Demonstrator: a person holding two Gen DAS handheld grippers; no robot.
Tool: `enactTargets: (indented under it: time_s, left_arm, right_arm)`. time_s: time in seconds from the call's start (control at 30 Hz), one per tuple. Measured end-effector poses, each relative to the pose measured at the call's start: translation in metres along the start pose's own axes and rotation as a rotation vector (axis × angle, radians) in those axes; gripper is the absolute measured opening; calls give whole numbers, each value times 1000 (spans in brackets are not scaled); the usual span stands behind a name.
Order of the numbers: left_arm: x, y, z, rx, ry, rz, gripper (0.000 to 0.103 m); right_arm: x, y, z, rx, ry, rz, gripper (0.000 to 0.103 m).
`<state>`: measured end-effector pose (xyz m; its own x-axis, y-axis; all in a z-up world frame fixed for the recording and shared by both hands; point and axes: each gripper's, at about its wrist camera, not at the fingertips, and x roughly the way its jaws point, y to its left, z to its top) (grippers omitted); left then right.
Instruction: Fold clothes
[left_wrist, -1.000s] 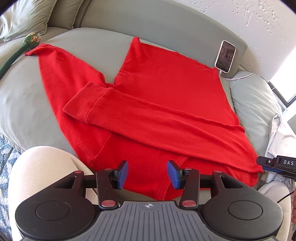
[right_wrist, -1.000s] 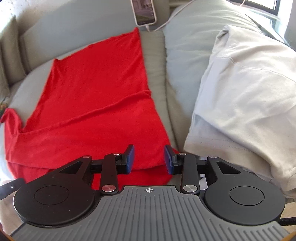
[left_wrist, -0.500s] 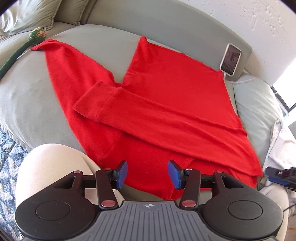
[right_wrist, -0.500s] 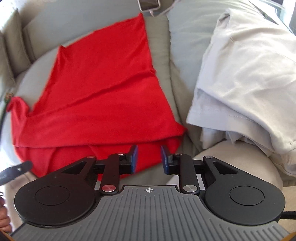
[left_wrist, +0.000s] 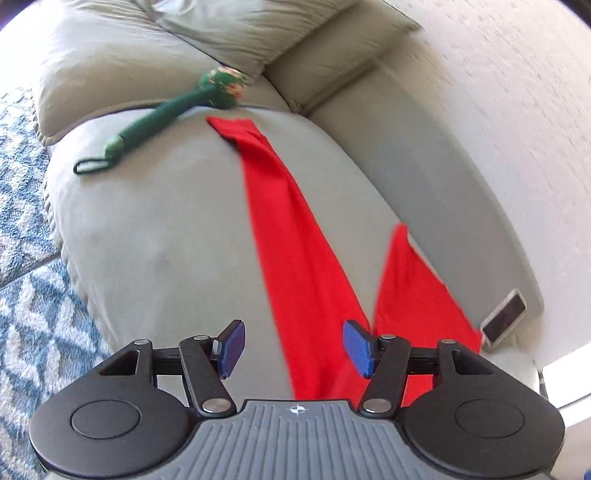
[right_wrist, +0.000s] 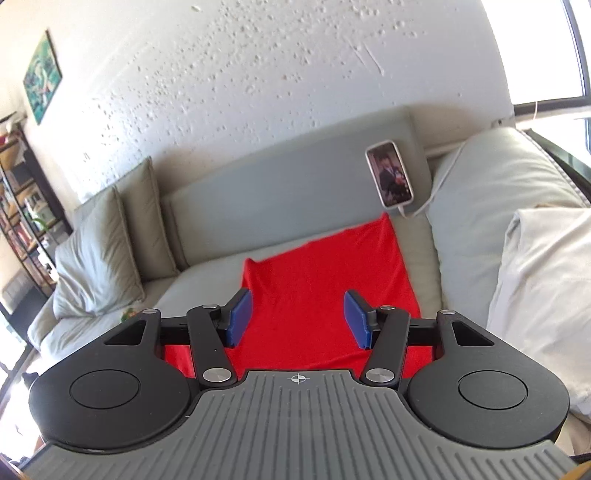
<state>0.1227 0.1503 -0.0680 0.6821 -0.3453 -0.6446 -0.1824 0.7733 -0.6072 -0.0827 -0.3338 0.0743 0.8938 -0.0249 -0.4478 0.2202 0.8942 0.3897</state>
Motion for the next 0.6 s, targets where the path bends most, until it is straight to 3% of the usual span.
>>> enactTargets:
  time_s: [0.2, 0.3, 0.37, 0.47, 0.53, 0.6]
  left_arm:
    - [70, 53, 57, -243, 16, -67, 45]
    - [99, 65, 76, -346, 25, -108, 45]
    - [116, 60, 87, -337, 53, -130, 51]
    - [138, 53, 98, -302, 64, -142, 50]
    - [149, 52, 103, -306, 54, -150, 49]
    - [158, 55, 106, -325, 36, -151, 40]
  right_arm:
    - [11, 26, 14, -13, -4, 8, 62]
    - [22, 39, 16, -29, 5, 13, 62]
    - [29, 48, 17, -47, 11, 14, 62]
    - [39, 56, 18, -66, 18, 13, 62]
    - [46, 60, 19, -69, 25, 14, 62]
    - [51, 62, 18, -73, 34, 10, 62]
